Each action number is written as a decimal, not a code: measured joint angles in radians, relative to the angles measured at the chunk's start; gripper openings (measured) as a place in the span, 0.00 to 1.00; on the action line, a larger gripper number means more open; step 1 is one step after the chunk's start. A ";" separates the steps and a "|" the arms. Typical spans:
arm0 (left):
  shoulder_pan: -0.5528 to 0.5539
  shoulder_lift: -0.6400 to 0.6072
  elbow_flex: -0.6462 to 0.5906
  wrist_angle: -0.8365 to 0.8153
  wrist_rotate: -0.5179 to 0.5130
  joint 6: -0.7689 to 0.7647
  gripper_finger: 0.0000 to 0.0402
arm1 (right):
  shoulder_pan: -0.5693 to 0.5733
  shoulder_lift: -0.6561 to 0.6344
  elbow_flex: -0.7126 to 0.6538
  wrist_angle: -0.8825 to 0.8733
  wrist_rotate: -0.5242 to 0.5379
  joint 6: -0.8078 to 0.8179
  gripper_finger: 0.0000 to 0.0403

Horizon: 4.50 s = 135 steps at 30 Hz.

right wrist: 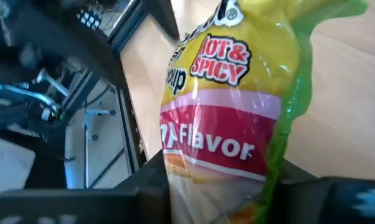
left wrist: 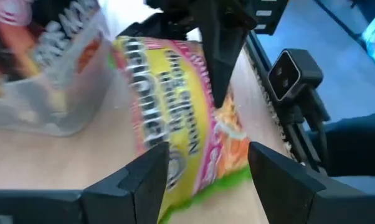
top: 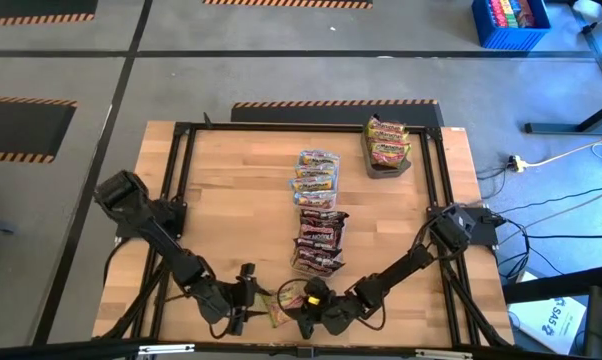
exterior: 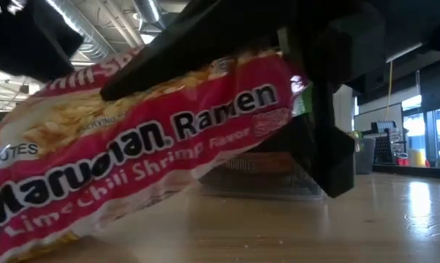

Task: Sort Maruchan noodles
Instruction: Put the green noodle pack into the black bin

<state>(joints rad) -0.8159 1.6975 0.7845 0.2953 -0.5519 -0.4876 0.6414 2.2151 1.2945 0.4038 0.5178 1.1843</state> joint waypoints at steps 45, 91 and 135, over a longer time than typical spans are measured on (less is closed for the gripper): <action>0.428 -0.397 -0.003 -0.069 0.173 0.187 0.70 | -0.216 -0.603 -0.001 -0.571 0.037 -0.927 0.27; 0.463 -0.541 0.036 0.065 0.063 0.617 0.38 | -0.405 -0.671 0.000 -0.218 -0.301 -1.289 0.52; 0.589 -0.338 0.036 -0.443 0.164 0.269 0.38 | -0.512 -0.603 0.000 -0.571 -0.475 -1.031 0.72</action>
<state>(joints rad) -0.2271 1.3597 0.8202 -0.1481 -0.3880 -0.2182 0.1297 1.6118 1.2945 -0.1673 0.0426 0.1530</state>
